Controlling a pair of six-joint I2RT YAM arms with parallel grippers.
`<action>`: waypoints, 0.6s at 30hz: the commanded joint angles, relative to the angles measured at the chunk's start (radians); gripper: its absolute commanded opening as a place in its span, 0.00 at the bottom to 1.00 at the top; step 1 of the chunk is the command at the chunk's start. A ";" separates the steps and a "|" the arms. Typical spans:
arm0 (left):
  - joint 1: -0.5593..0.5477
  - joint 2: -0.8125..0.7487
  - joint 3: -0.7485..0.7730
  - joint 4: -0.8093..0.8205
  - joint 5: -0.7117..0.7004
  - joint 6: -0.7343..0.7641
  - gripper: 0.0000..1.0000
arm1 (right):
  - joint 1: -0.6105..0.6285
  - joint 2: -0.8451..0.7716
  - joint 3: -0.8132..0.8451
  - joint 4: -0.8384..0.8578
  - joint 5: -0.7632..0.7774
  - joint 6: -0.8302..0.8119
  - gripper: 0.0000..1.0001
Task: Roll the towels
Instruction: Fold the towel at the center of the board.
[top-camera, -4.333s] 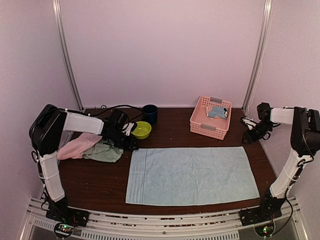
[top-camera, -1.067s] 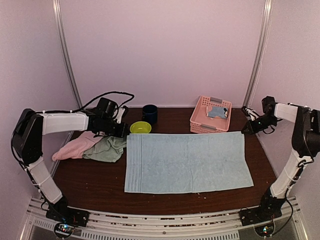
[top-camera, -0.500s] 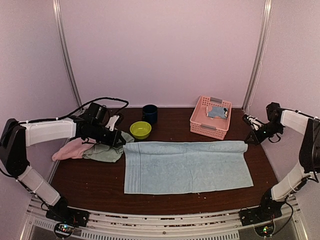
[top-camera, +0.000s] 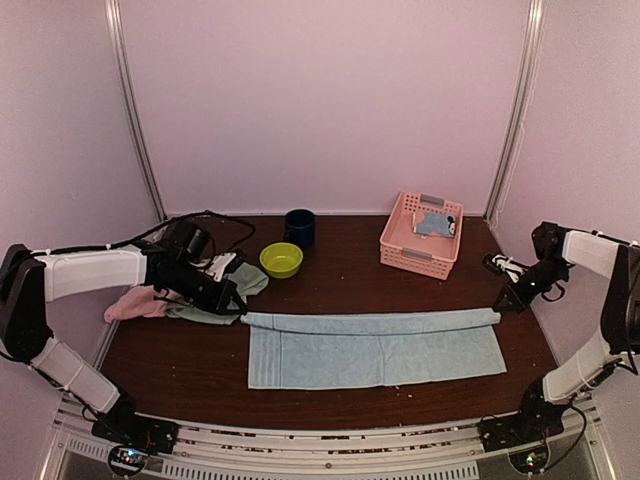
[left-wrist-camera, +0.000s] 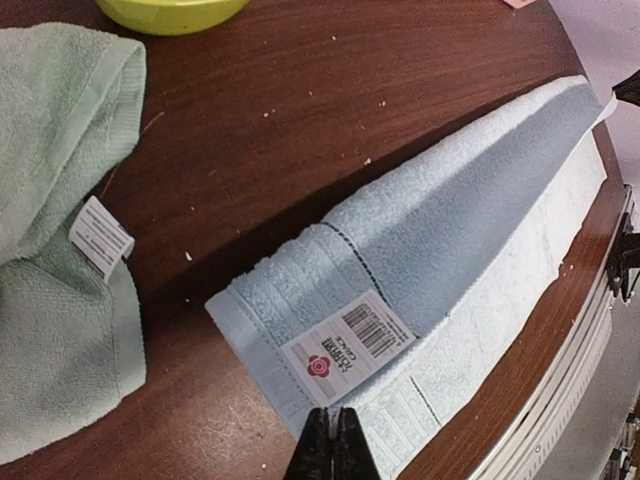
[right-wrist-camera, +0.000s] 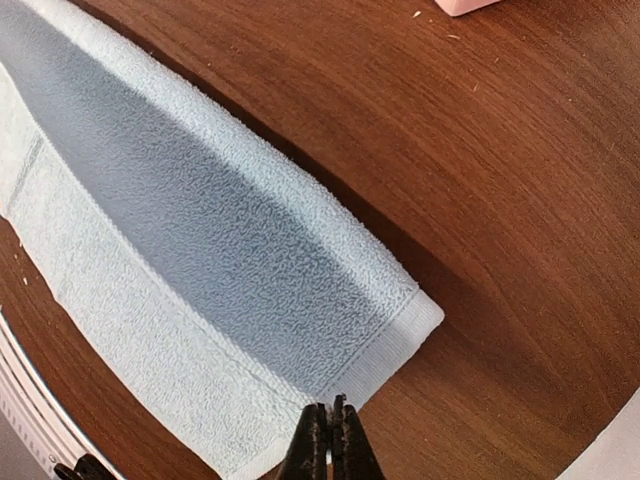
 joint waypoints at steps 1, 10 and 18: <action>-0.007 -0.016 -0.001 -0.088 0.039 0.037 0.00 | -0.008 -0.038 -0.017 -0.092 0.034 -0.099 0.00; -0.014 -0.030 0.029 -0.175 0.056 0.065 0.00 | -0.008 -0.074 -0.034 -0.154 0.034 -0.165 0.00; -0.021 -0.010 0.044 -0.215 0.063 0.090 0.00 | -0.008 -0.101 -0.029 -0.180 0.069 -0.200 0.00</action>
